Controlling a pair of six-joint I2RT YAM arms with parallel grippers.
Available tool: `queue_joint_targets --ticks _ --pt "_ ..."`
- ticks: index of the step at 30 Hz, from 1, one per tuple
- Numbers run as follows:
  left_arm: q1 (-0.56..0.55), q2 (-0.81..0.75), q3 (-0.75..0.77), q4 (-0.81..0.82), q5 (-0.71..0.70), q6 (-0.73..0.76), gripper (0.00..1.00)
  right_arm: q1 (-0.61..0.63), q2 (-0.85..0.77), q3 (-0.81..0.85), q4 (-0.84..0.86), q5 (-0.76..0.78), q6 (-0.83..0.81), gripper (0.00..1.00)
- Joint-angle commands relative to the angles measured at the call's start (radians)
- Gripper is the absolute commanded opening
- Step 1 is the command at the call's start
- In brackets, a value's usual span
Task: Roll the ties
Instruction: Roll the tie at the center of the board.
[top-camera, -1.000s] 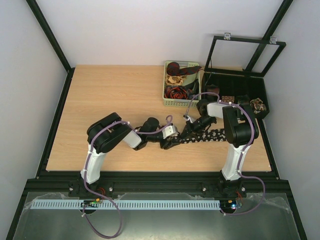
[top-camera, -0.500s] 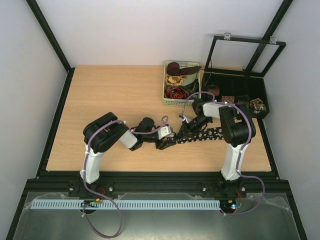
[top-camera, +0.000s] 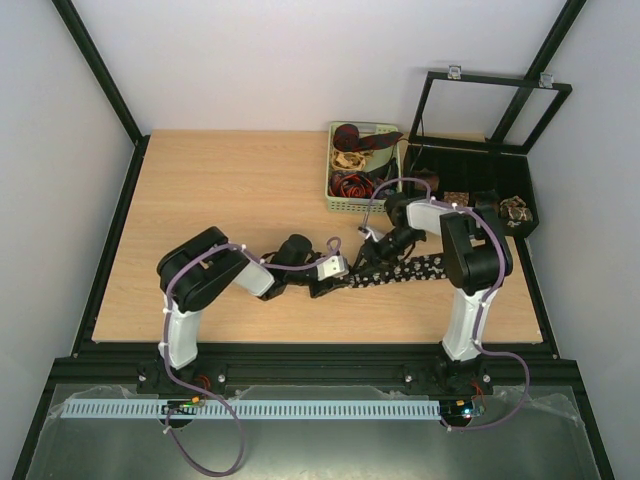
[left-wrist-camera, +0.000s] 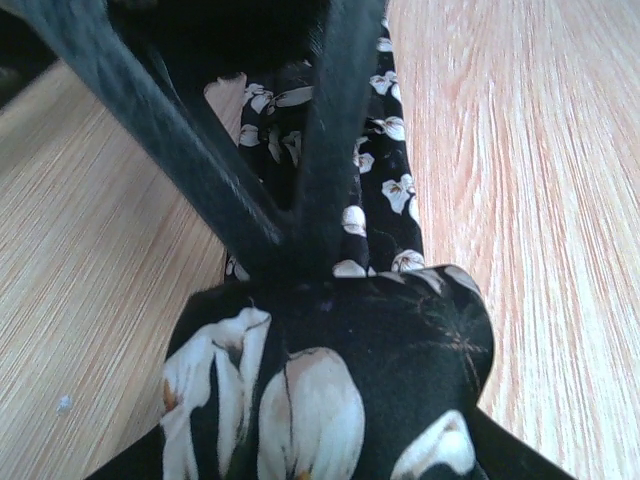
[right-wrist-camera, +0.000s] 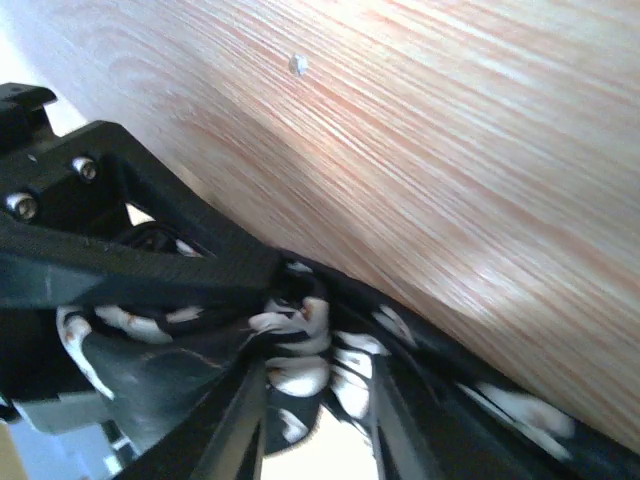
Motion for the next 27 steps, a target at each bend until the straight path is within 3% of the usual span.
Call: queue_joint_targets --ticks 1,6,12,17,22,25,27 --pt "-0.004 -0.022 -0.043 -0.244 -0.052 0.075 0.37 -0.043 -0.052 0.029 -0.131 0.059 -0.063 0.36" --pt "-0.004 -0.005 -0.004 -0.319 -0.076 0.083 0.38 -0.036 -0.101 0.024 -0.172 -0.123 -0.035 0.48" --pt "-0.005 -0.002 0.013 -0.344 -0.079 0.077 0.39 0.028 -0.077 0.029 -0.116 -0.145 0.044 0.48" --pt "-0.005 -0.001 0.018 -0.35 -0.083 0.08 0.39 0.038 -0.025 0.026 -0.098 -0.08 0.044 0.39" --pt "-0.005 -0.002 0.021 -0.353 -0.085 0.082 0.39 0.037 -0.018 0.027 -0.073 0.003 0.051 0.04" --pt "-0.005 -0.003 0.021 -0.35 -0.075 0.09 0.44 0.029 -0.017 0.019 -0.076 0.03 0.044 0.01" --pt "0.001 -0.008 0.026 -0.345 -0.051 0.09 0.55 0.017 -0.012 0.004 -0.079 0.036 0.042 0.01"
